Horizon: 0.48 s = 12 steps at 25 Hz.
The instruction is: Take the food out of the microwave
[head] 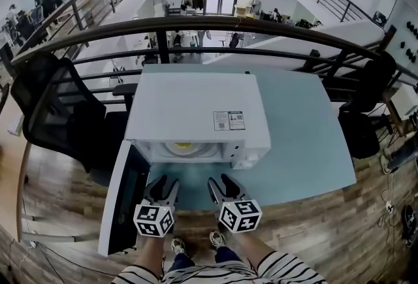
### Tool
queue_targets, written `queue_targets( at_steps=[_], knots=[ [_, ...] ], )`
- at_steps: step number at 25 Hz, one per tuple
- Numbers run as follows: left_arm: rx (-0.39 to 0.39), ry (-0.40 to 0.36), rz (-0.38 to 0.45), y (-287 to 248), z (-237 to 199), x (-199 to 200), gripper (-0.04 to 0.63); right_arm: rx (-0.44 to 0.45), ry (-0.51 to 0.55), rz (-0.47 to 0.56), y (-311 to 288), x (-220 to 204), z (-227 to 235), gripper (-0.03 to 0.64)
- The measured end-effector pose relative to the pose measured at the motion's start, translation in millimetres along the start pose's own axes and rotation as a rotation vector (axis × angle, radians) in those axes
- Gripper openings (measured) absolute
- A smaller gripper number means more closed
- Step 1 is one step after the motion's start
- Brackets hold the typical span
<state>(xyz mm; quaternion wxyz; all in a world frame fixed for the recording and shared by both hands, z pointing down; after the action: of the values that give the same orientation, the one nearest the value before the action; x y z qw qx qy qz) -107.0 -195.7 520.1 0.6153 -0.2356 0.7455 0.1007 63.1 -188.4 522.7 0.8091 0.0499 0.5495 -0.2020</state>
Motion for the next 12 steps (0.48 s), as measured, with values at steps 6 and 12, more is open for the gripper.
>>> queue_targets(
  at_steps=[6, 12],
  knots=[
    [-0.015, 0.009, -0.002, -20.7, -9.7, -7.4, 0.147, -0.023, 0.007, 0.009, -21.3, -4.5, 5.0, 0.183],
    [-0.006, 0.008, 0.001, -42.3, -24.5, -16.0, 0.147, -0.032, 0.016, 0.005, -47.2, -13.6, 10.2, 0.183]
  ],
)
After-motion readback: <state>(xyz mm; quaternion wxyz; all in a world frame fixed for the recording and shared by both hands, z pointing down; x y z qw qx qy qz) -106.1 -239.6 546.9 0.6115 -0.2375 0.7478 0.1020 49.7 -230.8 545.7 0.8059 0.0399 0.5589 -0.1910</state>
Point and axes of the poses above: the fingertips, and each gripper's own axes: y backward along the fingers, z to its right, x out of its top, the point moved 3 cm from there along y, backward along the fingers, and after that the axes turned 11 degrees about z, right-handed, at the moved point
